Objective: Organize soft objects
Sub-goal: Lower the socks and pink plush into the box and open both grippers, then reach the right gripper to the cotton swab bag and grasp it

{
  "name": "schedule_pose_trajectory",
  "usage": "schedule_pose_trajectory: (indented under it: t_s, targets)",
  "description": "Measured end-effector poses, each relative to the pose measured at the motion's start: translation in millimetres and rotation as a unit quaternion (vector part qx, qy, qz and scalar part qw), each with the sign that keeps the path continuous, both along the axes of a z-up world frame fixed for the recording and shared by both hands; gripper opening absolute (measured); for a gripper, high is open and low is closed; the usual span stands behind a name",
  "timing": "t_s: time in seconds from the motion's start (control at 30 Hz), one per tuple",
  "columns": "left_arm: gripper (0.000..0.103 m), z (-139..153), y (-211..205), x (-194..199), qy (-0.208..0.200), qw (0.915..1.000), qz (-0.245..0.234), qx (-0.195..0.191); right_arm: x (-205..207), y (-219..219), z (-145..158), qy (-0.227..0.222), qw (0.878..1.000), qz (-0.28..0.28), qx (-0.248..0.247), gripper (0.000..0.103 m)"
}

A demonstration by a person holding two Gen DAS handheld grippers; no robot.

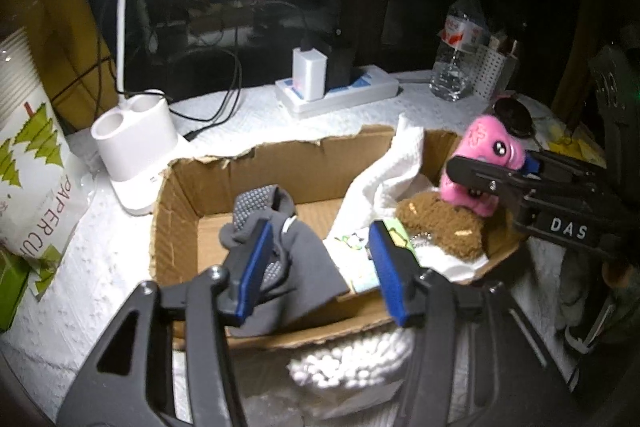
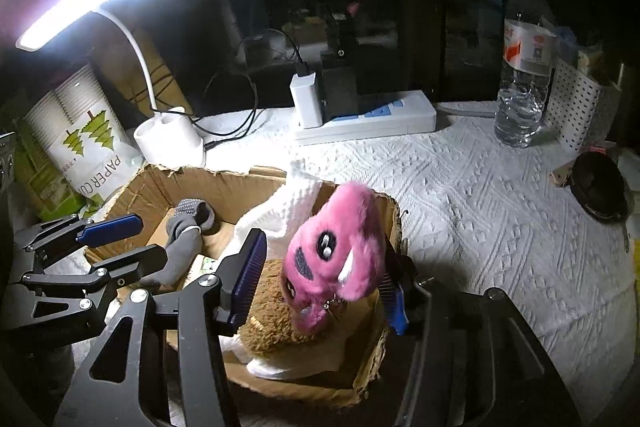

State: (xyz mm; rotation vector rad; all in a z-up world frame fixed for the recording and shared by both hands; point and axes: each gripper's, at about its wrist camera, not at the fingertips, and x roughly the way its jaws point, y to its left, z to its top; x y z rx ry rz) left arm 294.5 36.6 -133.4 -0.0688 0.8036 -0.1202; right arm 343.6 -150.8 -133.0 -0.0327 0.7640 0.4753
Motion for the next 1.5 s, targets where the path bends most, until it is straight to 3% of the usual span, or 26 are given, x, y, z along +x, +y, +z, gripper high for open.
schedule_pose_trajectory:
  t_s: [0.1,0.2,0.9,1.5]
  targets:
    - [0.054,6,2,-8,-0.009,1.0000,0.002,-0.004,-7,0,6,-0.008,1.000,0.000,-0.002,0.056]
    - [0.073,13,5,-17,-0.018,0.9997,0.005,-0.016,-16,0,12,-0.015,1.000,0.000,-0.005,0.056]
    - [0.073,40,19,-79,-0.062,0.9974,0.013,-0.034,-77,16,36,-0.046,0.999,0.013,-0.023,0.056]
    - [0.073,10,51,-116,-0.041,0.9974,0.038,-0.047,-105,56,7,-0.020,0.998,0.036,-0.040,0.056]
